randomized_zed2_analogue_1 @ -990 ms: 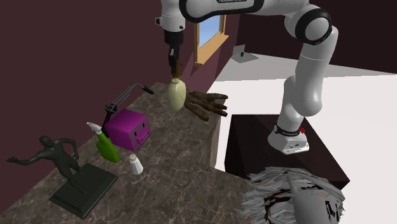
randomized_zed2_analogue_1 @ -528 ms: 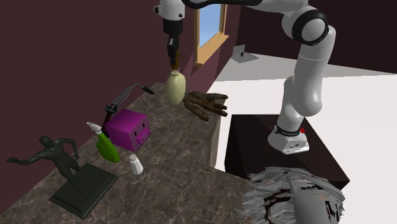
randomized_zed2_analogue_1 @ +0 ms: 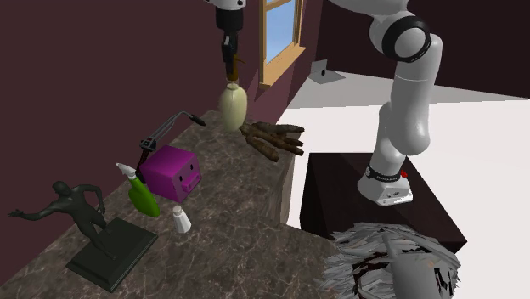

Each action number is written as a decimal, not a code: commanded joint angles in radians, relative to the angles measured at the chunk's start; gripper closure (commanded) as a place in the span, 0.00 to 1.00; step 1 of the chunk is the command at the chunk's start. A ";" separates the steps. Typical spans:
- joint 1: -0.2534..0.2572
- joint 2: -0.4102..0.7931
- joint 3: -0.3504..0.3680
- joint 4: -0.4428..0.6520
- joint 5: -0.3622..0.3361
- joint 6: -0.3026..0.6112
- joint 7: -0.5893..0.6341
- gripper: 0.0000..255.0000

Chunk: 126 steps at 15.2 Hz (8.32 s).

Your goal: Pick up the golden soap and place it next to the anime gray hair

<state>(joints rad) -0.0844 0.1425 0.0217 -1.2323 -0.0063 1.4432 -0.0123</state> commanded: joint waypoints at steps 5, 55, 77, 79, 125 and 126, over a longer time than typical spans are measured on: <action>0.001 0.073 0.000 0.195 -0.002 -0.122 0.000 1.00; 0.320 -0.465 0.342 -0.485 0.076 0.025 0.658 1.00; 0.337 -0.546 0.347 -0.859 0.105 0.320 0.645 1.00; 0.338 -0.548 0.349 -0.887 0.107 0.347 0.645 1.00; 0.348 -0.539 0.373 -1.084 0.119 0.553 0.654 0.00; 0.348 -0.539 0.373 -1.084 0.119 0.553 0.654 0.00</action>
<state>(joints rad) 0.2633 -0.3965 0.3945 -2.3169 0.1125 1.9972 0.6415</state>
